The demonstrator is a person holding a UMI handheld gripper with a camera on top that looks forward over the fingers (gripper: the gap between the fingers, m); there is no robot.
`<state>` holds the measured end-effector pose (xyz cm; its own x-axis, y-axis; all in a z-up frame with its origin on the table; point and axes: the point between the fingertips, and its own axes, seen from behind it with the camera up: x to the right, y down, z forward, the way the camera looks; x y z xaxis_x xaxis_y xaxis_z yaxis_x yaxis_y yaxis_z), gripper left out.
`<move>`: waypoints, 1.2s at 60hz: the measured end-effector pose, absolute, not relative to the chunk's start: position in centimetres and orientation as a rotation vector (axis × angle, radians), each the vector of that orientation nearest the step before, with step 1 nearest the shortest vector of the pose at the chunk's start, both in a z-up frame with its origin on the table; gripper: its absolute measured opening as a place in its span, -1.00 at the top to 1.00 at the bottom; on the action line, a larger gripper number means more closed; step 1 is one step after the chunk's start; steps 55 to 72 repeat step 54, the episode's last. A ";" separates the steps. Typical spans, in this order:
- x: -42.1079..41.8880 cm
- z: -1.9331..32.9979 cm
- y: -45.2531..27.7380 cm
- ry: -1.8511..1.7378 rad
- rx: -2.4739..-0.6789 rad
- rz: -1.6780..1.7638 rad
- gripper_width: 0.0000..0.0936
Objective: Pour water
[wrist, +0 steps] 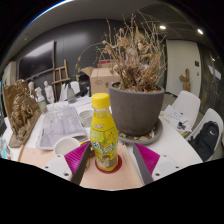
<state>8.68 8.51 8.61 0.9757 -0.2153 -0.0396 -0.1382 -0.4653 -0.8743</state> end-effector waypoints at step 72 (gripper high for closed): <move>-4.5 23.4 -16.4 0.070 -2.198 -0.151 -0.84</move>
